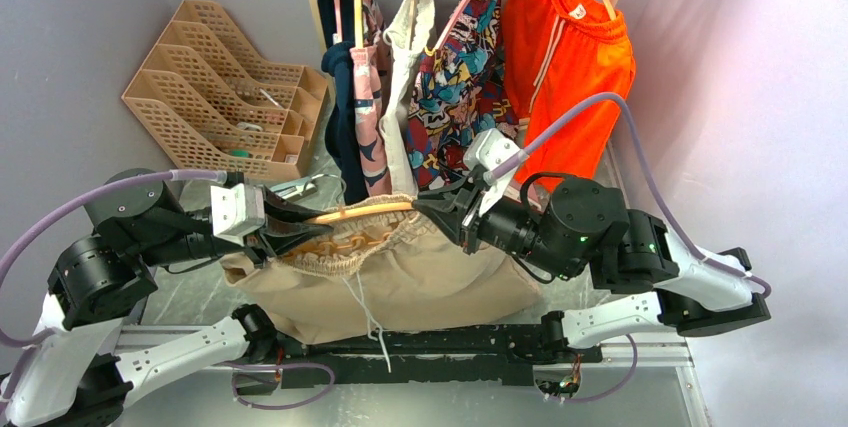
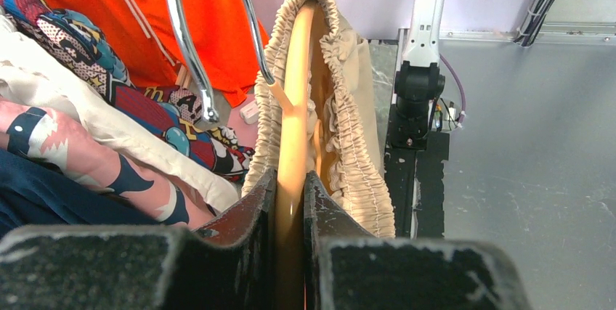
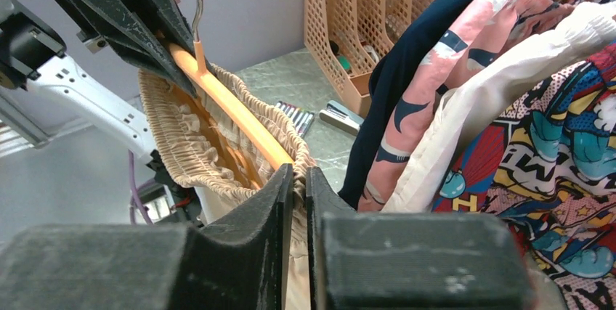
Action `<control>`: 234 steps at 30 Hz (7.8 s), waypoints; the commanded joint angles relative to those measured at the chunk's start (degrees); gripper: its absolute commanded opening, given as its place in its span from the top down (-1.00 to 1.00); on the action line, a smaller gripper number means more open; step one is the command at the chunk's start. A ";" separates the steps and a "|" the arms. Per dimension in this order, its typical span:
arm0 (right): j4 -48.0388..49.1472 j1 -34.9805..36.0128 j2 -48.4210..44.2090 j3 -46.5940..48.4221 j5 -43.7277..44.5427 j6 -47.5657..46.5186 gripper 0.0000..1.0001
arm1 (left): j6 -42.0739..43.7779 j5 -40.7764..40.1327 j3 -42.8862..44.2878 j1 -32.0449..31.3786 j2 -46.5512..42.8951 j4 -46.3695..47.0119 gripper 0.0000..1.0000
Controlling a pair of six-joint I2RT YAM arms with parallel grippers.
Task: Place the shorts on the hanger
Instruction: Adjust the shorts on the hanger, then adjust the hanger.
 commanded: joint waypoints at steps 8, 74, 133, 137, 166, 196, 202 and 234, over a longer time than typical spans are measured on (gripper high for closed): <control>-3.99 0.07 -1.22 -0.73 5.47 2.59 0.97 | -0.70 -1.61 2.57 0.34 -2.73 5.05 0.86; -8.88 -5.45 16.46 17.93 -32.52 -0.20 1.00 | 1.40 10.27 3.68 0.34 1.13 5.03 -0.12; -14.45 -5.44 18.06 46.02 -31.94 -3.00 1.00 | 5.02 -23.99 6.95 0.33 -13.84 23.87 -0.38; -18.54 -5.45 18.92 44.86 -21.63 -5.44 1.00 | 5.05 -24.59 7.45 0.34 -14.16 24.51 -0.38; -14.87 -5.41 16.69 45.38 -45.46 -1.92 1.00 | 5.93 -24.18 7.99 0.33 -13.57 22.35 -0.40; -21.43 -5.42 14.33 27.81 -23.51 -2.84 1.00 | 0.74 6.39 12.34 0.33 2.31 6.30 -0.47; -14.96 -5.42 10.28 19.25 -23.90 -1.47 1.00 | 0.21 10.53 10.45 0.34 6.25 4.26 -0.39; -7.84 -5.38 10.68 11.36 -26.97 -0.81 1.00 | 2.79 18.02 3.56 0.33 12.30 -0.03 0.34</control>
